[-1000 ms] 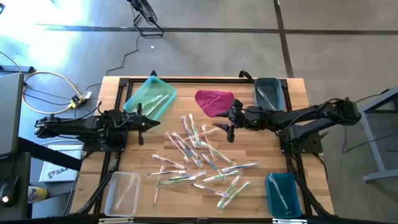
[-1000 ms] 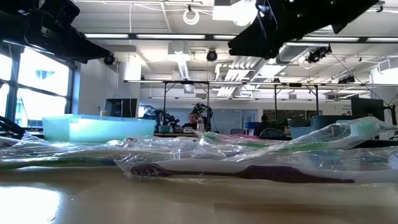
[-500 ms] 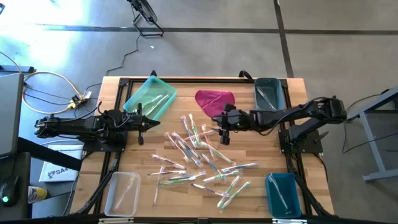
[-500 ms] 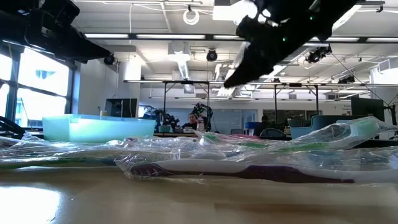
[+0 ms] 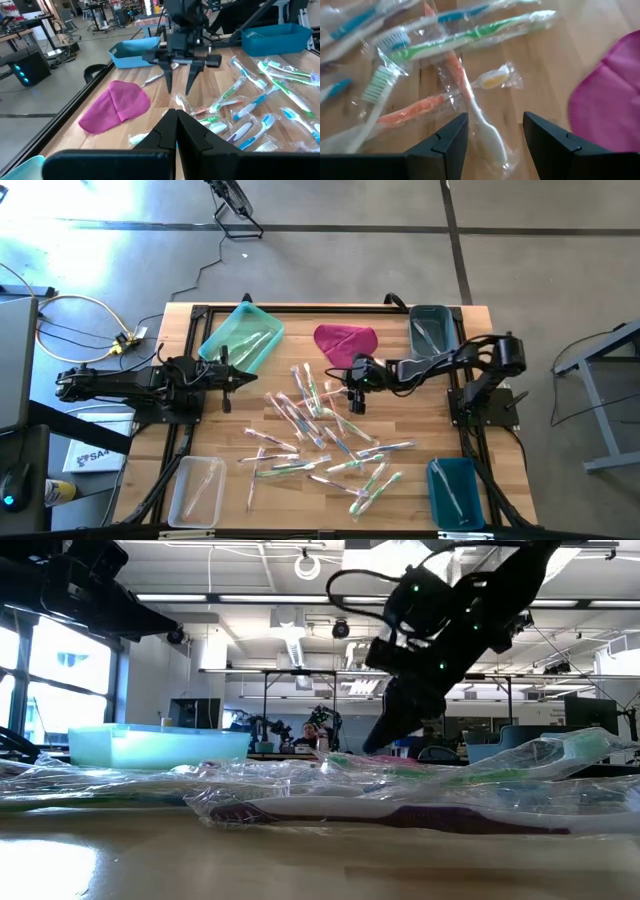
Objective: Pick & Place Toothbrushes
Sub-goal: Put the orange toothbrush to the transparent bin
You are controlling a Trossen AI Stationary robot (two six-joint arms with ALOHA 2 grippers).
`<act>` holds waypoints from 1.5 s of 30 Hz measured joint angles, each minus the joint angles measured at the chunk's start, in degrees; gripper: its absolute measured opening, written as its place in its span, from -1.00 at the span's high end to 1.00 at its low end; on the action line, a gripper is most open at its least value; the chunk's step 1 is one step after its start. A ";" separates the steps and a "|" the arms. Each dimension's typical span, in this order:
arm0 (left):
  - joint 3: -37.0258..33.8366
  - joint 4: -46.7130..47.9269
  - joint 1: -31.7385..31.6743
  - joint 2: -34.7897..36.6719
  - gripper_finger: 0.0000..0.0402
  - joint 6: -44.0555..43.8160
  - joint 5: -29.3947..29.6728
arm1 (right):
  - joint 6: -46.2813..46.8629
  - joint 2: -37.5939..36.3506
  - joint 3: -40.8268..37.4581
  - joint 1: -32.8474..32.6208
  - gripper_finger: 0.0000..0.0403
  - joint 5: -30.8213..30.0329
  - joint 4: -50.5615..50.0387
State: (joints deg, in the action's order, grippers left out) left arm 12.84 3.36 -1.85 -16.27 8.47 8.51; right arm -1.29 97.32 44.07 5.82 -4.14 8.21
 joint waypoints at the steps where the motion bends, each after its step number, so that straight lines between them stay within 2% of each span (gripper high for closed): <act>1: 0.00 -0.02 0.00 0.00 0.99 0.00 0.02 | -0.01 0.71 0.00 -0.01 0.10 0.16 0.39; 15: 0.00 -0.02 0.00 0.00 0.99 0.15 0.20 | 0.02 5.86 0.00 -0.04 0.12 0.27 3.26; 19: 0.02 0.02 -0.02 0.00 0.99 0.15 0.20 | 0.01 5.86 0.00 -0.07 0.27 0.10 3.30; 27: 0.02 0.20 -0.02 0.00 0.99 0.15 0.17 | -0.01 5.90 0.00 -0.08 0.74 0.02 3.06; 31: 0.02 0.20 -0.02 0.00 0.99 0.15 0.17 | -0.01 5.75 0.02 -0.08 0.87 -0.01 2.53; 40: 0.02 0.20 -0.01 0.00 0.99 0.16 0.09 | -0.03 5.69 0.02 -0.99 0.89 -0.74 2.31; 45: 0.02 0.17 -0.02 0.00 0.99 0.17 -0.03 | -0.01 3.18 -0.07 -2.06 0.90 -0.45 0.23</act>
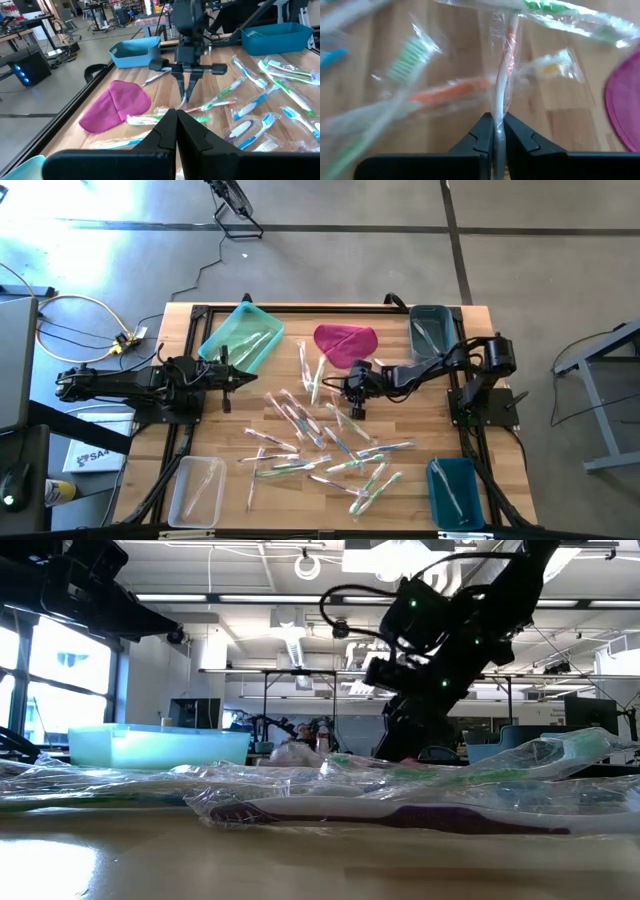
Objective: Pick & Place Toothbrushes
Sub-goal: Put the orange toothbrush to the transparent bin
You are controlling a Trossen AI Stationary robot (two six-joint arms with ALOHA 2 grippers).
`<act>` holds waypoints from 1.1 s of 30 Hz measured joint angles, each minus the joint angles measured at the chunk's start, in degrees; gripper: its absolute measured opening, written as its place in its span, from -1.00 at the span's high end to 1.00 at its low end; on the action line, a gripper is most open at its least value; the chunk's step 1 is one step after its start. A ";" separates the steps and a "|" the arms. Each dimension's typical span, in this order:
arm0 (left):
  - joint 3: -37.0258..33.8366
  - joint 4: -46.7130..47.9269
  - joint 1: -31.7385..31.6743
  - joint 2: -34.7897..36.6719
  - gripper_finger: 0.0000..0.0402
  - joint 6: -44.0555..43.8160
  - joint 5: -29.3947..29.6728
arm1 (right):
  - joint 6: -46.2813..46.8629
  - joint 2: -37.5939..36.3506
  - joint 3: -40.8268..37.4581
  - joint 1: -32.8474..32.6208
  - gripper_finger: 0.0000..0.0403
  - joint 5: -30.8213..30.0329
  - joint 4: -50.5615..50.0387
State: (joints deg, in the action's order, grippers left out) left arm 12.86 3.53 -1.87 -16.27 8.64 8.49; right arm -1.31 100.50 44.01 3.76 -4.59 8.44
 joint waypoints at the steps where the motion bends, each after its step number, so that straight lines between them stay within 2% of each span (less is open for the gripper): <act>1: 0.00 0.00 0.00 0.00 0.99 0.00 0.00 | -0.01 -1.07 0.00 -0.24 0.90 -0.01 -1.07; 9: 0.04 -0.22 0.00 0.00 0.99 -0.09 0.03 | 0.07 -9.91 0.04 -2.71 0.90 0.26 -4.10; 19: 0.04 -0.50 0.02 0.00 0.99 -3.10 -2.87 | -0.33 -17.21 0.05 -6.62 0.90 1.12 0.58; 25: 0.04 -0.46 0.02 0.00 0.99 -3.41 -4.93 | -3.78 -18.33 0.08 -7.60 0.90 -5.93 1.53; 28: 0.04 -0.49 0.02 0.00 0.99 -7.20 -4.96 | -6.50 -18.16 0.04 -7.94 0.90 -10.72 2.74; 33: 0.04 -0.57 0.00 -0.02 0.99 -14.61 -0.61 | -11.15 -17.85 0.04 -7.94 0.90 -16.80 5.87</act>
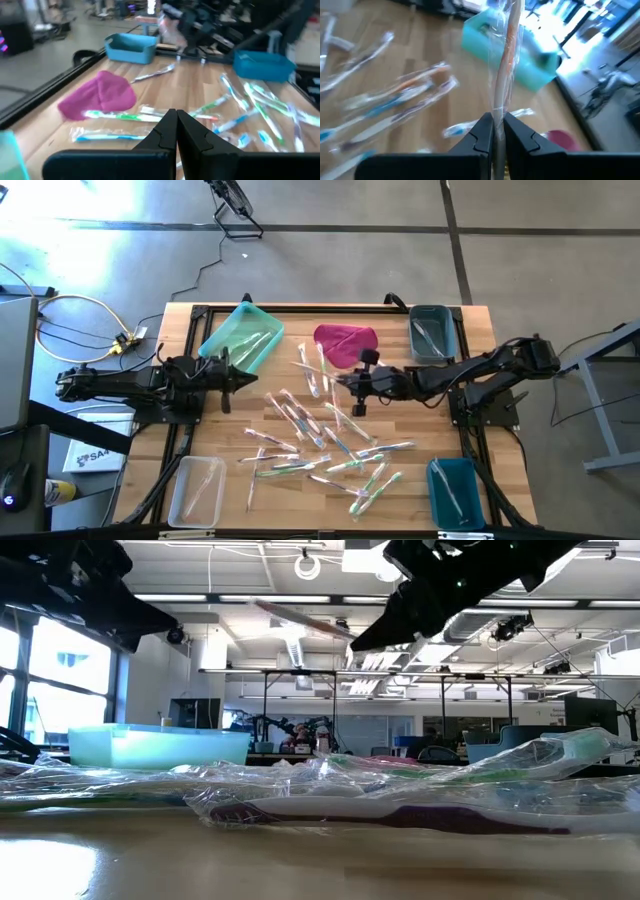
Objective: Pick & Place Toothbrushes
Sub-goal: Put the orange toothbrush to the transparent bin
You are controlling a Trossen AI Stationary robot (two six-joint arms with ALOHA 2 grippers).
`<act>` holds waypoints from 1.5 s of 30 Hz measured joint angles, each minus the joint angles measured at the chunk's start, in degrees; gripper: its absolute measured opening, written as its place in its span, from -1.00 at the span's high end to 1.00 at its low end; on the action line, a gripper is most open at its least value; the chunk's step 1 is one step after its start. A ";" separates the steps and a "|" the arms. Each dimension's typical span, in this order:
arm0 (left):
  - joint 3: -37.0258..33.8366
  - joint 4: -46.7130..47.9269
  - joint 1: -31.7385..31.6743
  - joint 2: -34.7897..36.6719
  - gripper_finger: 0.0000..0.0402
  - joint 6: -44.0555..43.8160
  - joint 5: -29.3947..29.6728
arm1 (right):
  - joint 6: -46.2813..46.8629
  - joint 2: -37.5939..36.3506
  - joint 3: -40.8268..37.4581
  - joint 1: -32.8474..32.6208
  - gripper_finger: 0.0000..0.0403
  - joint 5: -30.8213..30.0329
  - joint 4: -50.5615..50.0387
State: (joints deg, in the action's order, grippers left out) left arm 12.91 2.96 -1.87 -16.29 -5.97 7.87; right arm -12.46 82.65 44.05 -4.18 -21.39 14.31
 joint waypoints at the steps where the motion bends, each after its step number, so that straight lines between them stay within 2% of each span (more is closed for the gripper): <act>1: 0.00 0.00 -0.02 0.00 0.99 -1.44 0.69 | -1.03 0.02 0.02 0.04 0.90 -0.15 1.03; 7: 0.00 -0.15 -0.02 0.00 0.99 -8.56 1.64 | -4.41 0.26 0.02 0.04 0.90 -0.91 3.68; 12: 0.00 -0.15 0.00 0.00 0.99 -15.21 1.71 | -6.12 0.26 0.02 -1.08 0.90 -7.50 3.74; 21: 0.00 -1.62 0.00 -0.02 0.99 -16.94 1.77 | -10.04 0.31 0.02 -5.67 0.90 -15.15 4.55; 24: 0.00 -4.24 0.00 -0.02 0.99 -16.95 1.74 | -10.54 2.10 0.02 -6.74 0.90 -17.46 7.02; 29: 0.00 -4.92 0.00 -0.04 0.99 -16.93 -0.74 | -15.84 7.90 0.05 -7.95 0.90 -17.02 13.92; 34: 0.00 -5.14 0.03 -0.09 0.99 -17.15 -2.88 | -20.35 12.80 4.02 -8.64 0.90 -22.77 14.01; 38: 0.00 -5.90 0.00 -0.09 0.99 -19.53 -3.99 | -22.79 15.76 8.15 -8.57 0.90 -21.52 13.74; 41: 0.00 -5.81 0.03 -0.26 0.91 -21.41 -5.90 | -24.63 17.75 10.97 -8.60 0.90 -20.52 13.41; 45: -0.01 -5.66 0.02 -1.29 0.69 -23.03 -6.97 | -27.35 20.43 12.93 -8.60 0.90 -20.38 13.07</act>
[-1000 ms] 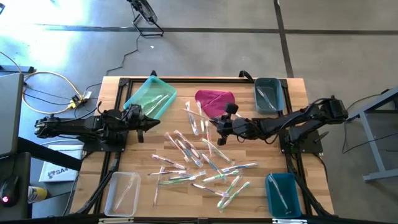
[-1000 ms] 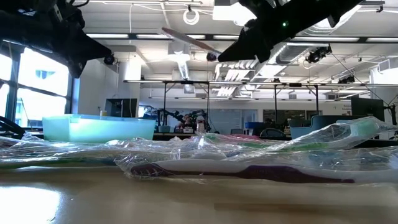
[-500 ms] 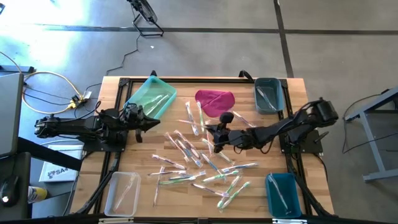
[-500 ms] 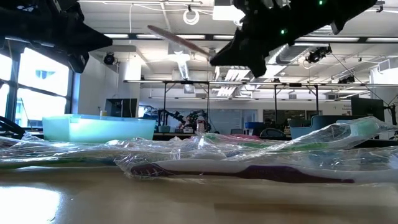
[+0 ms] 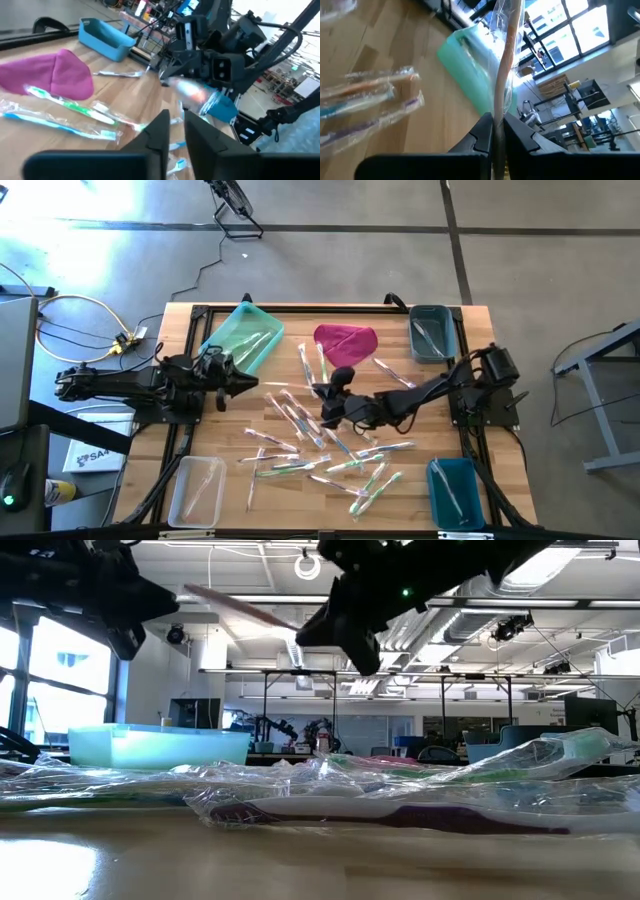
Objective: Pick & Place Toothbrushes
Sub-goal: Put the orange toothbrush to the transparent bin
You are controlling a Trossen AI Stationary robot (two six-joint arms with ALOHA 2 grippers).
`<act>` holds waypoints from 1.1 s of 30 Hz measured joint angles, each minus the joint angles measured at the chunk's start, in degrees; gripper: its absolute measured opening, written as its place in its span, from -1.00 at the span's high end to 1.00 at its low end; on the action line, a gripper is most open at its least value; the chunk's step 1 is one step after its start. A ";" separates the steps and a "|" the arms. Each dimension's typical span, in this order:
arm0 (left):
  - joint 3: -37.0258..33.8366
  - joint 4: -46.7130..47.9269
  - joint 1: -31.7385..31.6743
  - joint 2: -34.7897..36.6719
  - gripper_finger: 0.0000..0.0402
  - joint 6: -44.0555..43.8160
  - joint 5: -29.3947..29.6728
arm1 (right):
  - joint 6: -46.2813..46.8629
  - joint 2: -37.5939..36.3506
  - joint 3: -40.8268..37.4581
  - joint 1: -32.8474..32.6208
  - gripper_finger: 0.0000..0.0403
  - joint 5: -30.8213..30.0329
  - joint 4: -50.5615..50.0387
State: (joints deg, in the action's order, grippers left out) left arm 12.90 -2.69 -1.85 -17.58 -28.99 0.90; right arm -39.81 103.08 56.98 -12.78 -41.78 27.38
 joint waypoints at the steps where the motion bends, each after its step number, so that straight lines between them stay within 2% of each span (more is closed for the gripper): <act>1: -0.01 0.06 -0.02 -0.21 0.63 0.00 -0.60 | -0.61 0.34 0.19 0.00 0.90 0.02 0.02; 5: -0.01 0.87 -0.01 -0.68 0.42 -0.85 -4.20 | -1.01 0.89 0.23 -0.06 0.92 0.23 -0.68; 7: -0.01 1.95 -0.02 -0.67 0.35 -4.05 -6.27 | -1.67 1.11 0.17 -0.29 0.92 1.09 -2.08; 11: -0.01 6.10 -0.02 -0.68 0.27 -10.74 -9.32 | -1.73 1.10 0.17 -0.70 0.92 8.68 -3.00; 15: -0.02 9.38 -0.02 -0.69 0.26 -14.72 -11.03 | -1.58 1.10 0.17 -1.24 0.92 11.89 -3.30; 22: -0.04 8.40 -0.02 -2.21 0.26 -19.49 -11.25 | -1.40 1.49 0.17 -1.66 0.92 17.14 -4.30; 25: -0.04 7.96 0.00 -3.93 0.26 -22.36 -13.29 | -1.40 1.50 0.17 -1.66 0.92 18.79 -4.85; 33: -0.04 -3.58 0.03 -12.83 0.26 -26.45 -18.48 | -0.04 1.50 0.17 -1.66 0.92 22.42 -6.53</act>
State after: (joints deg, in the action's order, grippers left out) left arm 12.86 -6.27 -1.83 -30.41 -55.44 -17.57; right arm -39.84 104.57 57.14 -14.44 -19.35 20.85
